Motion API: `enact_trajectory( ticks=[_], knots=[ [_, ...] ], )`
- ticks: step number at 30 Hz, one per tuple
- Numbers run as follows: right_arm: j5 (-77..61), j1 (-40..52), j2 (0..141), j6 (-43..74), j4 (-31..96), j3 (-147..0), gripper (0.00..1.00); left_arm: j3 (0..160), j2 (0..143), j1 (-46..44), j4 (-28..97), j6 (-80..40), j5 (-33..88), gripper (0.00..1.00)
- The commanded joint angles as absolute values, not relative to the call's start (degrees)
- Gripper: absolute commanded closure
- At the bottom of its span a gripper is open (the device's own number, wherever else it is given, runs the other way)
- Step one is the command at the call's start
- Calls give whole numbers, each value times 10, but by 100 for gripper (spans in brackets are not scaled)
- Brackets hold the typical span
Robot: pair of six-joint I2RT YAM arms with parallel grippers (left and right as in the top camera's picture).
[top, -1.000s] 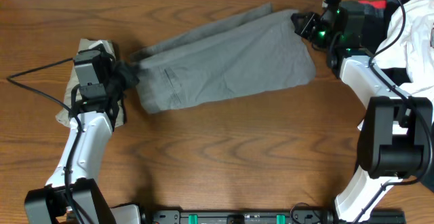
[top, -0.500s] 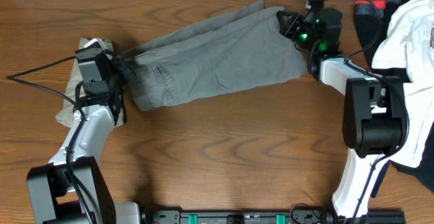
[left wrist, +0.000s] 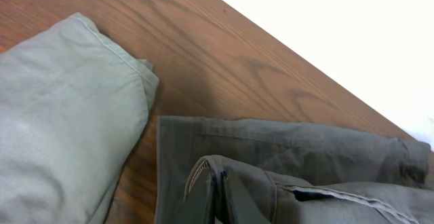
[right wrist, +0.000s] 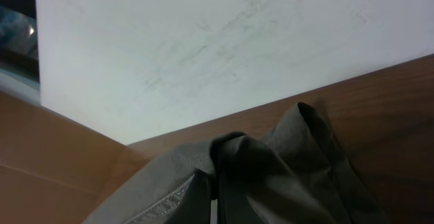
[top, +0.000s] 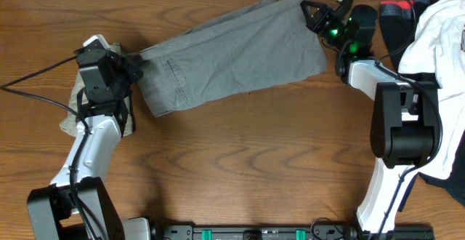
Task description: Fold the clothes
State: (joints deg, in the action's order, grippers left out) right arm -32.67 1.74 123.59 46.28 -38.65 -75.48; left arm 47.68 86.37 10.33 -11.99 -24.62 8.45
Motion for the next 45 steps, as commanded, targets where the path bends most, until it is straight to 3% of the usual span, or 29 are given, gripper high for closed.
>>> enact_trajectory(
  ticks=[1, 12, 16, 25, 35, 39, 45],
  knots=[
    [-267, 22, 1239, 462, -388, -771, 99, 486, 855, 112, -121, -257, 25, 94],
    [-168, 71, 1298, 464, -397, -788, 99, 486, 900, 112, -139, -269, -6, 94],
    [-203, 74, 1334, 508, -383, -817, 99, 486, 918, 110, -140, -269, 19, 94],
    [-313, 39, 1338, 488, -336, -863, 99, 486, 915, 104, -136, -255, 39, 94],
    [-447, -10, 1299, 475, -327, -870, 99, 486, 824, 102, -50, -236, 56, 94],
    [-462, -36, 1254, 429, -243, -870, 99, 486, 742, 102, 39, -214, 75, 94],
    [-415, -77, 1147, 361, -12, -870, 99, 486, 616, 101, 179, -199, 106, 94]
  ],
)
